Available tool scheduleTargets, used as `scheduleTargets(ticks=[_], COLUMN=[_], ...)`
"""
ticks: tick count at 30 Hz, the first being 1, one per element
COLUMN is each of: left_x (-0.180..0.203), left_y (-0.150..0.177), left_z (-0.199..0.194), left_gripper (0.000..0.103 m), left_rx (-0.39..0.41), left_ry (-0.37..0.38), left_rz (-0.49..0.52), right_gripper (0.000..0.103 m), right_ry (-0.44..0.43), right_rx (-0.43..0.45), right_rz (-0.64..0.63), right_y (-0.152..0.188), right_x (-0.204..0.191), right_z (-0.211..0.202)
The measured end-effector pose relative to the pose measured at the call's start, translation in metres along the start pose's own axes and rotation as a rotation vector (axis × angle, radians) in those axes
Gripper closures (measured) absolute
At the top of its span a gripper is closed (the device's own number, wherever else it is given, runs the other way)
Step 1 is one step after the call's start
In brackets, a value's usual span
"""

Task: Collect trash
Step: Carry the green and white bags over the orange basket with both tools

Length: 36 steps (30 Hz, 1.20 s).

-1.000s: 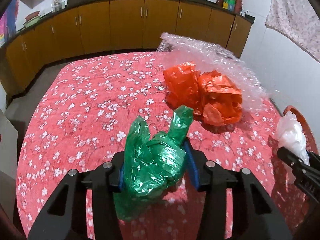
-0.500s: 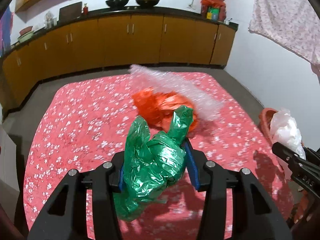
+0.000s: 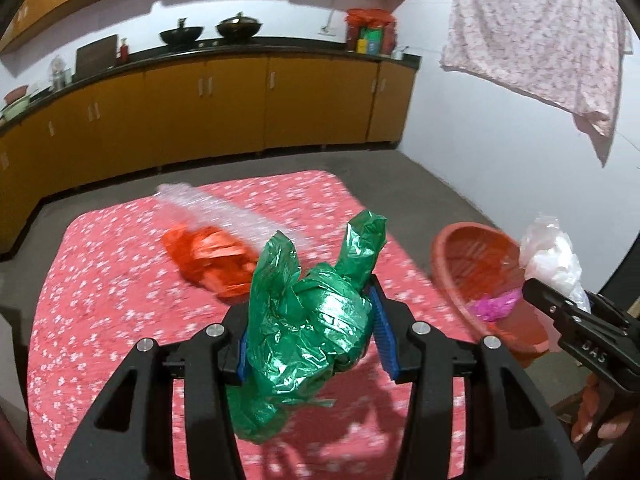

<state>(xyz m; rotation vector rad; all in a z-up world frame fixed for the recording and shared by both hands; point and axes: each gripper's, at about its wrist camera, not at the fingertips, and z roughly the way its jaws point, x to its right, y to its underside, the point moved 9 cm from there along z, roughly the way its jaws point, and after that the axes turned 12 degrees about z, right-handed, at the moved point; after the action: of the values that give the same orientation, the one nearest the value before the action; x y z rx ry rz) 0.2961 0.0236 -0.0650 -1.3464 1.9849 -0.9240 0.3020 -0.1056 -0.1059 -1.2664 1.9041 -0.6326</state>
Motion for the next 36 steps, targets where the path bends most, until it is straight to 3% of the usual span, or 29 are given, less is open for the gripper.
scheduleTargets(ticks=[17,36], left_x=[0.11,0.184], left_y=[-0.029,-0.043], left_z=[0.018,0.077], left_gripper=[0.055,0.055], left_rx=[0.028,-0.005], left_ry=[0.166,0.299], left_rz=[0.097,0.158], right_gripper=[0.048,0.048], right_ry=[0.114,0.144], right_rx=[0.089,0.105], right_rz=[0.122,0.128], right_y=[-0.035,-0.054], right_x=[0.1,0.142], right_z=[-0.021,0.013])
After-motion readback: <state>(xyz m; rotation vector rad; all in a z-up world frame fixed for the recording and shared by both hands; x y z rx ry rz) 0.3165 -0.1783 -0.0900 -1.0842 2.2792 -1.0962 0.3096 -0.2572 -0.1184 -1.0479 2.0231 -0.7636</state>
